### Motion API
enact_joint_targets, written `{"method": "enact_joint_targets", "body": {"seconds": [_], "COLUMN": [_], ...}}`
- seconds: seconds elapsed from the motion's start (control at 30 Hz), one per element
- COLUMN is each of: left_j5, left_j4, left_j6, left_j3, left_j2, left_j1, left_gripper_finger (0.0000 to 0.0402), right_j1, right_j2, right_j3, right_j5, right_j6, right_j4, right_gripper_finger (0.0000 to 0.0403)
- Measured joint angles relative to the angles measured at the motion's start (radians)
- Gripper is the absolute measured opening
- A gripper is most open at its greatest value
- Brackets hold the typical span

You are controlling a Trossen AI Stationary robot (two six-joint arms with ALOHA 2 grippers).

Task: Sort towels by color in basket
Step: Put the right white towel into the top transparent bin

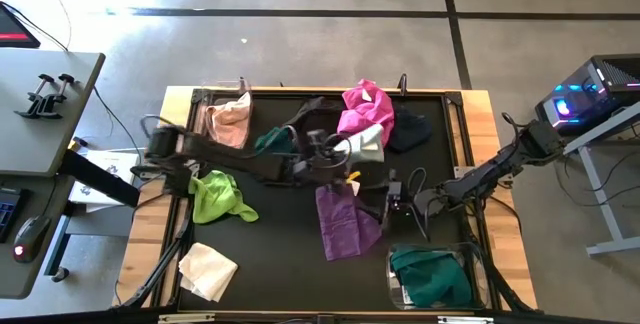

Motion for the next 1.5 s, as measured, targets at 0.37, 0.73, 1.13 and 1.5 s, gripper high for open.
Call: {"method": "enact_joint_targets", "body": {"seconds": [0.37,0.73,1.13,1.5], "left_j5": [-0.276,-0.274,-0.210,-0.063], "left_j4": [-0.522,-1.360,-1.491,-1.469], "left_j6": [-0.195,-0.988,-1.386,-1.490], "left_j3": [0.000,-0.001,-0.208,-0.406], "left_j2": [-0.325,-0.533,-0.542,-0.542], "left_j1": [-0.114,-0.044,0.007,0.080], "left_gripper_finger": [0.0001,0.0001,0.0001,0.0001], "right_j1": [0.005,-0.030,-0.045,-0.045], "right_j2": [0.000,0.000,0.000,0.000], "right_j3": [0.000,0.000,0.000,0.000], "right_j5": [0.019,0.019,0.012,0.009], "right_j6": [-0.009,-0.009,-0.006,0.002], "right_j4": [-0.007,-0.006,-0.014,-0.014], "right_gripper_finger": [0.0243,0.0243,0.0243,0.0243]}}
